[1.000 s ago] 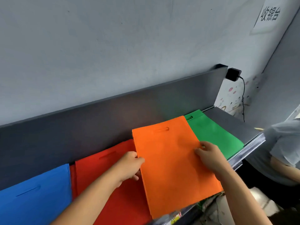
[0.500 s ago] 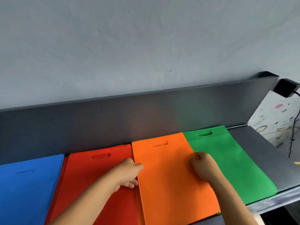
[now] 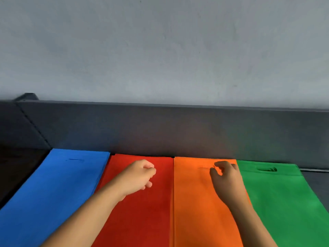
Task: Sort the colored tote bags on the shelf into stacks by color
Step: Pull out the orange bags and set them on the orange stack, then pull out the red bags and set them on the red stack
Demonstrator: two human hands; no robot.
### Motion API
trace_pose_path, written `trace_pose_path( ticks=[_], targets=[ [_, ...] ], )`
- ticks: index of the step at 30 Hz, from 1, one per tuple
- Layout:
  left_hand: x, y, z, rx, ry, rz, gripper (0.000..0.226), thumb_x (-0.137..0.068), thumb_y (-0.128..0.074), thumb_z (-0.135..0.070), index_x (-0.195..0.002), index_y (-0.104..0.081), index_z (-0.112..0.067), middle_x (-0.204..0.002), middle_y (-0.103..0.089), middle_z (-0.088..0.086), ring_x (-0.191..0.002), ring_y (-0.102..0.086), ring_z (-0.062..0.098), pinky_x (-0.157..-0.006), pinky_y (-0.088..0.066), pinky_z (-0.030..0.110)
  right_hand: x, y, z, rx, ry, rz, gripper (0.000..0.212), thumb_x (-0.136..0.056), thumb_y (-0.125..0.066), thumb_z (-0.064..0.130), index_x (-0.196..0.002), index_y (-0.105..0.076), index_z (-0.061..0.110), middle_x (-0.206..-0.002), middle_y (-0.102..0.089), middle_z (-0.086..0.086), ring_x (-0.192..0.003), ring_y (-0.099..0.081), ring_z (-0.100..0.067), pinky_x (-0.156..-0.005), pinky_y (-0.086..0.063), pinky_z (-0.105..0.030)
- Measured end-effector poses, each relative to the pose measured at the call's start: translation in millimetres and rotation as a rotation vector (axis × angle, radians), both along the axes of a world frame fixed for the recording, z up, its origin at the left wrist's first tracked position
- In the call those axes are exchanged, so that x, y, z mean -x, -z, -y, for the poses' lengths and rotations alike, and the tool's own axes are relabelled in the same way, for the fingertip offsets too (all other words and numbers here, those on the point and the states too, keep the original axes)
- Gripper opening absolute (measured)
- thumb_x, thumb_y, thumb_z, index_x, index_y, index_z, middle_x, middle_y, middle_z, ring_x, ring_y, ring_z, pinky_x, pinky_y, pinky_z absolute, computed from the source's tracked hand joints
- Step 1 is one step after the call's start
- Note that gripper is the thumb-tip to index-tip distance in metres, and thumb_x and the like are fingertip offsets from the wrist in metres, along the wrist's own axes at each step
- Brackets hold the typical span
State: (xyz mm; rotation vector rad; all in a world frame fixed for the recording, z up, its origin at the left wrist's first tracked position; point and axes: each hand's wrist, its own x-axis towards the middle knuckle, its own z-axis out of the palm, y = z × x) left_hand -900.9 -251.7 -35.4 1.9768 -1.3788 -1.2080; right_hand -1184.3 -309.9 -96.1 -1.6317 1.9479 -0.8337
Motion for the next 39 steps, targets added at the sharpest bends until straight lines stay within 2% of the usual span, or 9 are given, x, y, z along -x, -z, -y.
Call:
trace_pose_path(
  ticks=[3, 6, 9, 13, 16, 21, 23, 27, 39],
  targets=[
    [-49.0, -6.0, -30.2, 0.064, -0.123, 0.072, 0.030, -0.085, -0.050, -0.048, -0.110, -0.065, -0.038, -0.095, -0.077, -0.006, -0.083, -0.076, 0.011, -0.089, -0.061, 0.047, -64.3, -4.7, -2.5, -0.026, -0.231, 0.118, 0.020, -0.097, -0.069, 0.015, -0.117, -0.072, 0.012, -0.113, -0.064, -0.003, -0.098, -0.061, -0.018, -0.086, -0.042, -0.029],
    [-96.4, -12.5, -66.5, 0.128, -0.265, 0.079, 0.015, -0.096, -0.052, -0.032, -0.105, -0.065, -0.032, -0.101, -0.074, -0.004, -0.076, -0.075, 0.007, -0.087, -0.061, 0.047, -130.8, -0.5, -12.8, -0.019, -0.423, 0.147, 0.016, -0.096, -0.069, 0.010, -0.110, -0.075, 0.014, -0.107, -0.071, 0.000, -0.099, -0.067, -0.018, -0.083, -0.042, -0.023],
    [-152.2, -12.9, -109.9, 0.179, -0.432, 0.082, 0.018, -0.099, -0.052, -0.018, -0.102, -0.065, -0.029, -0.102, -0.073, -0.002, -0.070, -0.075, 0.008, -0.082, -0.060, 0.048, -196.2, -3.3, -31.3, 0.004, -0.567, 0.125, 0.014, -0.094, -0.072, 0.009, -0.107, -0.077, 0.012, -0.102, -0.075, 0.001, -0.097, -0.069, -0.015, -0.080, -0.041, -0.019],
    [-228.0, -15.6, -174.8, 0.240, -0.610, 0.052, 0.020, -0.100, -0.051, -0.017, -0.100, -0.066, -0.029, -0.100, -0.073, 0.000, -0.068, -0.075, 0.009, -0.068, -0.054, 0.041, -280.1, -14.3, -65.3, -0.016, -0.698, 0.135, 0.010, -0.095, -0.073, 0.011, -0.101, -0.077, 0.018, -0.096, -0.076, 0.005, -0.091, -0.070, -0.011, -0.077, -0.045, -0.022],
    [-280.7, -20.0, -224.3, 0.284, -0.701, 0.074, 0.018, -0.100, -0.052, -0.017, -0.100, -0.066, -0.028, -0.096, -0.073, 0.000, -0.067, -0.075, 0.011, -0.067, -0.055, 0.038, -344.4, -23.2, -98.1, -0.064, -0.750, 0.185, 0.010, -0.097, -0.070, 0.012, -0.098, -0.074, 0.021, -0.095, -0.076, 0.006, -0.076, -0.069, -0.004, -0.061, -0.047, -0.012],
    [-374.9, -20.8, -317.7, 0.265, -0.764, 0.102, 0.018, -0.101, -0.051, -0.023, -0.100, -0.065, -0.034, -0.097, -0.073, 0.000, -0.071, -0.074, 0.010, -0.067, -0.058, 0.038, -456.3, -28.4, -168.8, -0.123, -0.829, 0.236, 0.006, -0.100, -0.069, 0.017, -0.096, -0.073, 0.020, -0.087, -0.072, 0.002, -0.054, -0.055, -0.003, -0.049, -0.041, -0.014],
    [-411.0, -21.2, -352.7, 0.248, -0.764, 0.142, 0.017, -0.103, -0.050, -0.024, -0.101, -0.063, -0.036, -0.097, -0.073, 0.003, -0.071, -0.074, 0.007, -0.066, -0.057, 0.034, -499.9, -32.0, -196.6, -0.133, -0.867, 0.243, 0.007, -0.100, -0.068, 0.020, -0.096, -0.073, 0.023, -0.087, -0.071, 0.003, -0.053, -0.053, -0.003, -0.052, -0.042, -0.017],
    [-464.0, -24.1, -405.8, 0.235, -0.772, 0.191, 0.014, -0.104, -0.050, -0.027, -0.106, -0.062, -0.035, -0.094, -0.071, -0.002, -0.073, -0.072, 0.003, -0.062, -0.053, 0.026, -569.6, -42.3, -243.6, -0.154, -0.922, 0.260, 0.009, -0.100, -0.068, 0.024, -0.094, -0.072, 0.028, -0.085, -0.073, 0.004, -0.074, -0.064, -0.013, -0.071, -0.052, -0.033],
    [-588.2, -17.9, -428.8, 0.291, -0.764, 0.261, 0.012, -0.105, -0.052, -0.029, -0.108, -0.061, -0.037, -0.092, -0.068, -0.007, -0.078, -0.069, 0.009, -0.069, -0.054, 0.028, -700.2, -50.4, -271.4, -0.229, -0.972, 0.271, 0.008, -0.103, -0.064, 0.028, -0.102, -0.071, 0.030, -0.090, -0.075, -0.001, -0.078, -0.069, -0.015, -0.068, -0.051, -0.025]
  ],
)
